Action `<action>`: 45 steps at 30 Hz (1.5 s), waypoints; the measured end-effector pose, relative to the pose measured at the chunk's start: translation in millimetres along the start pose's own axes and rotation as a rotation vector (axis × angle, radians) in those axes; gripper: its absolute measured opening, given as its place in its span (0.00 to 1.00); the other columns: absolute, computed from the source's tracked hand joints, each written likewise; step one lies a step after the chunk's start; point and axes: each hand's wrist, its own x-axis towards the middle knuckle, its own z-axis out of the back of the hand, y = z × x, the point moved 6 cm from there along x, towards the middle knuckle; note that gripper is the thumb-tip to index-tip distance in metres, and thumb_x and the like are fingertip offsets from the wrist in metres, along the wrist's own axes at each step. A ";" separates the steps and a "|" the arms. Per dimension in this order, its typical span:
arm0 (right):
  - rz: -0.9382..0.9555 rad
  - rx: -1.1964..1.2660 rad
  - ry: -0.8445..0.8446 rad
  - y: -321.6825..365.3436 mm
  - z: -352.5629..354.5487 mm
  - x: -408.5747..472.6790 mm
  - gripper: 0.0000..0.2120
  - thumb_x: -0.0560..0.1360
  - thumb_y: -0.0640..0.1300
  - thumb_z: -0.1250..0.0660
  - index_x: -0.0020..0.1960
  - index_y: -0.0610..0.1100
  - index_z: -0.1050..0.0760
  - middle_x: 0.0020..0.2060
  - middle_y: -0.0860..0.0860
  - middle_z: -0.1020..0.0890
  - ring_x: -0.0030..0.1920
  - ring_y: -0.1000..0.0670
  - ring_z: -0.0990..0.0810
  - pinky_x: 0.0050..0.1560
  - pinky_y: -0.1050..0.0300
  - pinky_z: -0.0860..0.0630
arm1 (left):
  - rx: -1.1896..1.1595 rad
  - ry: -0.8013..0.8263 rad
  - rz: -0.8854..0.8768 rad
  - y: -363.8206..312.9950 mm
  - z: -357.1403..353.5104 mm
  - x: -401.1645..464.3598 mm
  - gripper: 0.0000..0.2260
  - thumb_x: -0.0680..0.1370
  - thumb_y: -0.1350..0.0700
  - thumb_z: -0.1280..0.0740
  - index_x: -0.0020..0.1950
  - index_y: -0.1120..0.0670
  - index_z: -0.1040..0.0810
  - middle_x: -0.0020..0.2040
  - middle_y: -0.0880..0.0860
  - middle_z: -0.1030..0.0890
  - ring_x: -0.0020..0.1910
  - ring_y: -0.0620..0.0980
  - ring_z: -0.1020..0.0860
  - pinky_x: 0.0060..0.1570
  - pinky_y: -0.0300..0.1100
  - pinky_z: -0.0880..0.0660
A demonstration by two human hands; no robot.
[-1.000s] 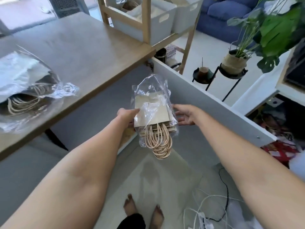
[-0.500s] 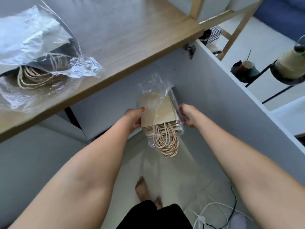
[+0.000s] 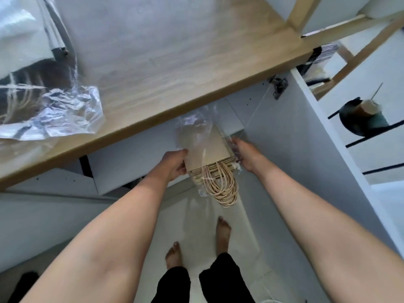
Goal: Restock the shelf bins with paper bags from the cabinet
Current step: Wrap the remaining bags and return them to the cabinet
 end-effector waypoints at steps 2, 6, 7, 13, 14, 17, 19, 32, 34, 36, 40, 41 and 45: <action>0.023 -0.032 0.008 13.4 4.5 16.1 0.06 0.78 0.48 0.40 0.47 0.47 0.26 0.34 0.49 0.25 0.32 0.52 0.29 0.31 0.60 0.35 | -0.021 -0.038 -0.003 -11.8 -8.2 9.7 0.07 0.80 0.59 0.36 0.56 0.59 0.26 0.43 0.57 0.21 0.37 0.51 0.22 0.37 0.43 0.22; 0.030 -0.148 -0.008 32.5 12.1 62.4 0.08 0.73 0.49 0.39 0.44 0.46 0.25 0.38 0.47 0.24 0.36 0.48 0.27 0.38 0.57 0.32 | -0.076 -0.094 -0.019 -36.4 -21.1 37.4 0.16 0.79 0.58 0.34 0.63 0.66 0.25 0.54 0.61 0.19 0.45 0.55 0.20 0.48 0.49 0.20; 0.051 -0.197 0.015 38.6 11.1 70.3 0.10 0.76 0.49 0.41 0.49 0.46 0.24 0.40 0.47 0.24 0.40 0.48 0.26 0.43 0.56 0.31 | -0.101 -0.099 -0.029 -41.7 -25.3 44.4 0.17 0.79 0.59 0.33 0.65 0.66 0.26 0.55 0.61 0.20 0.45 0.55 0.20 0.46 0.47 0.21; 0.123 -0.368 0.024 71.8 0.2 109.2 0.21 0.82 0.44 0.51 0.67 0.34 0.30 0.66 0.37 0.27 0.62 0.42 0.25 0.56 0.54 0.30 | -0.193 -0.043 -0.083 -68.6 -41.5 71.4 0.11 0.79 0.57 0.34 0.61 0.56 0.24 0.57 0.56 0.22 0.51 0.54 0.23 0.56 0.46 0.26; 0.136 -0.400 0.003 76.4 -0.9 116.1 0.21 0.82 0.44 0.51 0.65 0.35 0.28 0.65 0.37 0.26 0.63 0.41 0.25 0.58 0.53 0.29 | -0.182 -0.030 -0.075 -71.3 -44.5 75.8 0.07 0.79 0.56 0.34 0.56 0.55 0.23 0.56 0.54 0.22 0.52 0.53 0.23 0.59 0.46 0.27; 0.156 -0.400 -0.003 86.8 -4.7 125.1 0.20 0.81 0.43 0.50 0.63 0.37 0.25 0.64 0.40 0.24 0.61 0.41 0.25 0.56 0.53 0.28 | -0.192 -0.029 -0.059 -77.8 -48.7 87.0 0.03 0.80 0.58 0.35 0.47 0.52 0.24 0.56 0.54 0.21 0.48 0.49 0.23 0.59 0.43 0.29; 0.169 -0.404 0.031 88.8 -9.4 131.8 0.19 0.82 0.41 0.51 0.65 0.36 0.27 0.66 0.40 0.26 0.64 0.41 0.26 0.58 0.53 0.29 | -0.195 -0.040 -0.078 -79.1 -48.4 94.4 0.07 0.80 0.60 0.37 0.57 0.54 0.23 0.65 0.55 0.24 0.58 0.51 0.24 0.63 0.45 0.31; 0.294 -0.585 0.082 62.3 -11.9 74.6 0.22 0.81 0.44 0.49 0.74 0.45 0.36 0.72 0.45 0.31 0.69 0.44 0.31 0.63 0.57 0.33 | 0.484 -0.257 -0.261 -77.6 -26.0 42.5 0.23 0.82 0.57 0.46 0.78 0.53 0.42 0.78 0.52 0.40 0.75 0.54 0.39 0.73 0.46 0.41; 0.319 -0.618 0.096 56.1 -15.3 46.3 0.22 0.80 0.45 0.48 0.74 0.45 0.37 0.72 0.45 0.31 0.70 0.44 0.31 0.66 0.57 0.33 | 0.612 -0.228 -0.277 -63.0 -17.4 15.1 0.24 0.83 0.55 0.47 0.80 0.54 0.45 0.79 0.53 0.45 0.78 0.53 0.45 0.75 0.44 0.48; 0.301 -0.634 0.085 52.1 -15.8 26.1 0.23 0.81 0.45 0.48 0.76 0.44 0.40 0.74 0.45 0.35 0.72 0.44 0.34 0.72 0.54 0.36 | 0.688 -0.195 -0.285 -50.0 -9.5 -5.4 0.25 0.83 0.54 0.47 0.80 0.54 0.46 0.79 0.52 0.45 0.78 0.53 0.45 0.75 0.42 0.48; 0.335 -0.698 0.019 50.2 -28.2 -38.8 0.24 0.81 0.46 0.46 0.77 0.45 0.41 0.75 0.46 0.37 0.74 0.43 0.36 0.71 0.54 0.38 | 0.774 -0.173 -0.319 -27.2 26.5 -60.4 0.25 0.83 0.53 0.47 0.80 0.51 0.48 0.79 0.52 0.44 0.78 0.55 0.43 0.73 0.43 0.43; 0.345 -0.728 -0.001 51.7 -31.9 -52.1 0.24 0.81 0.46 0.45 0.76 0.45 0.40 0.75 0.46 0.36 0.73 0.43 0.35 0.70 0.55 0.37 | 0.797 -0.187 -0.321 -23.5 35.0 -73.0 0.26 0.83 0.53 0.46 0.80 0.51 0.48 0.79 0.52 0.44 0.77 0.55 0.42 0.73 0.43 0.42; 0.420 -0.826 -0.018 59.8 -51.9 -117.6 0.24 0.80 0.48 0.44 0.74 0.41 0.37 0.71 0.42 0.31 0.70 0.41 0.31 0.67 0.52 0.33 | 0.889 -0.221 -0.341 -10.0 72.2 -130.2 0.26 0.82 0.56 0.46 0.80 0.52 0.48 0.78 0.56 0.40 0.74 0.57 0.36 0.71 0.43 0.37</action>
